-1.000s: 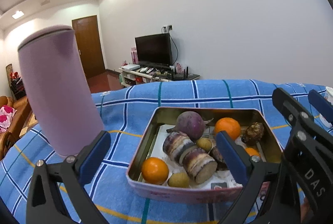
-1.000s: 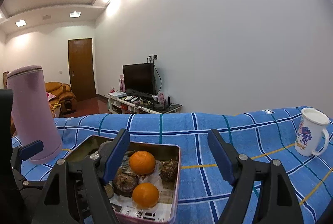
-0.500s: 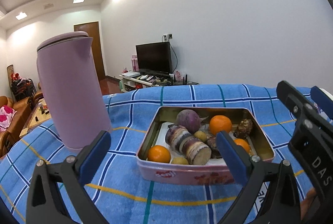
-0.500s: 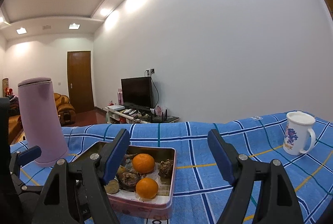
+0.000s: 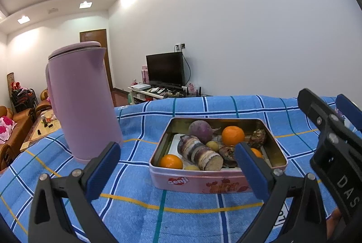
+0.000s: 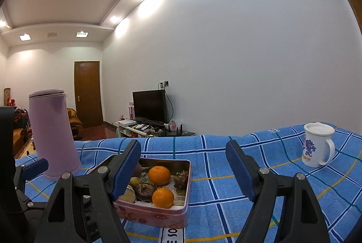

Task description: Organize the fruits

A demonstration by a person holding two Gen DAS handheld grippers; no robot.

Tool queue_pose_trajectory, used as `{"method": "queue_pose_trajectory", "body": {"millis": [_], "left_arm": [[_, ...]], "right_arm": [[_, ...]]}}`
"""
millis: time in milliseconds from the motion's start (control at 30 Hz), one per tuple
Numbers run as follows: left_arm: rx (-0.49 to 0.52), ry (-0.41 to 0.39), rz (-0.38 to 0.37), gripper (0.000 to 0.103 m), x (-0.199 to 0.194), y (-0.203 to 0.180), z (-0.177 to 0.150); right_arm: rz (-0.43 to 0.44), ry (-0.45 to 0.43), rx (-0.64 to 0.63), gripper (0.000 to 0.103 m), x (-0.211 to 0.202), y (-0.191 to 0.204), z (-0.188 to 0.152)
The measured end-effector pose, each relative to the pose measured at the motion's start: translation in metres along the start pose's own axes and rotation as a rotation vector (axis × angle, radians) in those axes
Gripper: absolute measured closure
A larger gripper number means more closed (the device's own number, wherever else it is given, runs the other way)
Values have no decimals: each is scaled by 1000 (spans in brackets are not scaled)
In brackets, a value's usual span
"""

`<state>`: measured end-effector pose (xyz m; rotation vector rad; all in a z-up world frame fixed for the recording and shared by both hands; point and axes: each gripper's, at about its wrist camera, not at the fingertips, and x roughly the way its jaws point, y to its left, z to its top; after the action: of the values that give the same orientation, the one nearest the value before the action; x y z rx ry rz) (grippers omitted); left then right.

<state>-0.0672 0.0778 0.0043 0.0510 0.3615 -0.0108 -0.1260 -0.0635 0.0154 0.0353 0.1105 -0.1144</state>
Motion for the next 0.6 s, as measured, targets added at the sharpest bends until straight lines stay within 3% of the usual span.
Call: {"method": "queue_pose_trajectory", "body": {"millis": [600], "left_arm": [[-6, 9, 16, 0, 3, 1, 1]], "right_arm": [[-11, 6, 1, 24, 2, -1, 1]]}}
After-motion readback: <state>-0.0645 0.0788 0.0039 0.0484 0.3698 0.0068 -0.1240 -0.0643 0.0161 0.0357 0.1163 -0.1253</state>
